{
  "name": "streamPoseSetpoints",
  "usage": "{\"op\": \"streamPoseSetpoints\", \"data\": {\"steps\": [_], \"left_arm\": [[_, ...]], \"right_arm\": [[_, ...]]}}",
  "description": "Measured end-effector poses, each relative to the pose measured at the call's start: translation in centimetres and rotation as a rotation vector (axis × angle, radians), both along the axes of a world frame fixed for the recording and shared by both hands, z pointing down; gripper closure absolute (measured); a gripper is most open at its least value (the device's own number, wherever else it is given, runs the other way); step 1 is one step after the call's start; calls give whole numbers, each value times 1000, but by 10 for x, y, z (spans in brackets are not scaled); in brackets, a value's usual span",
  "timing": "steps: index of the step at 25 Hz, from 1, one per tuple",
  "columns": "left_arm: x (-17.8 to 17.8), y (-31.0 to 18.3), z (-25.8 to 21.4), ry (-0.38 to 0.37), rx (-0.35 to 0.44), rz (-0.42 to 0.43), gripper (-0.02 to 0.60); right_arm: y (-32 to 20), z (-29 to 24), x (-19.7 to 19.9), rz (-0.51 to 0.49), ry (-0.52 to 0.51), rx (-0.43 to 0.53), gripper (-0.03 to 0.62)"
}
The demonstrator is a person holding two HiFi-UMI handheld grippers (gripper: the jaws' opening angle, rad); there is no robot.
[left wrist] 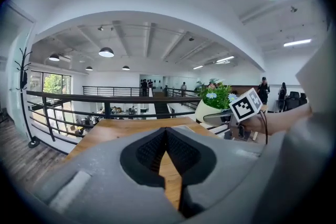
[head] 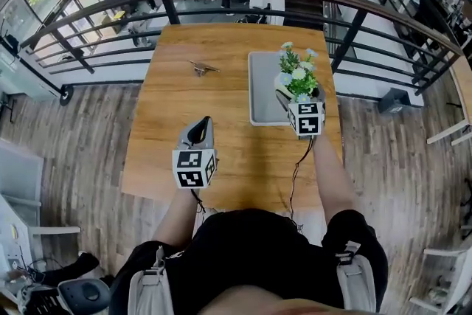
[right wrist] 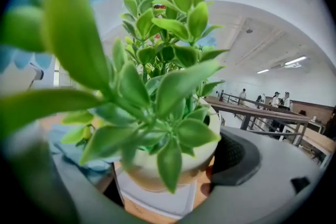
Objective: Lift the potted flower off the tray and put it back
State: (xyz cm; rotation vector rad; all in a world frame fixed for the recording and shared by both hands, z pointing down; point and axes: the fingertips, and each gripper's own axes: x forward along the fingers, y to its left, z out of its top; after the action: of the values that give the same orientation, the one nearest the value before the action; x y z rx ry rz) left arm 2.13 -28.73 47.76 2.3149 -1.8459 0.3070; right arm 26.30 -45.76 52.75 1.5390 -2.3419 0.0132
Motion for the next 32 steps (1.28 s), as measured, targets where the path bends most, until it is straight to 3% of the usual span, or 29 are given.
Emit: {"op": "streamPoseSetpoints", "data": {"steps": [7, 13, 23, 32], "left_arm": [[28, -10, -12, 37, 34, 138, 569], [44, -12, -12, 57, 38, 231, 569], [62, -8, -17, 74, 48, 337, 569], [68, -2, -19, 61, 56, 358, 569]], "right_arm": [[56, -79, 16, 118, -55, 112, 56], [114, -111, 19, 197, -59, 190, 57], [183, -87, 40, 411, -161, 155, 57], [198, -71, 44, 440, -163, 134, 57]]}}
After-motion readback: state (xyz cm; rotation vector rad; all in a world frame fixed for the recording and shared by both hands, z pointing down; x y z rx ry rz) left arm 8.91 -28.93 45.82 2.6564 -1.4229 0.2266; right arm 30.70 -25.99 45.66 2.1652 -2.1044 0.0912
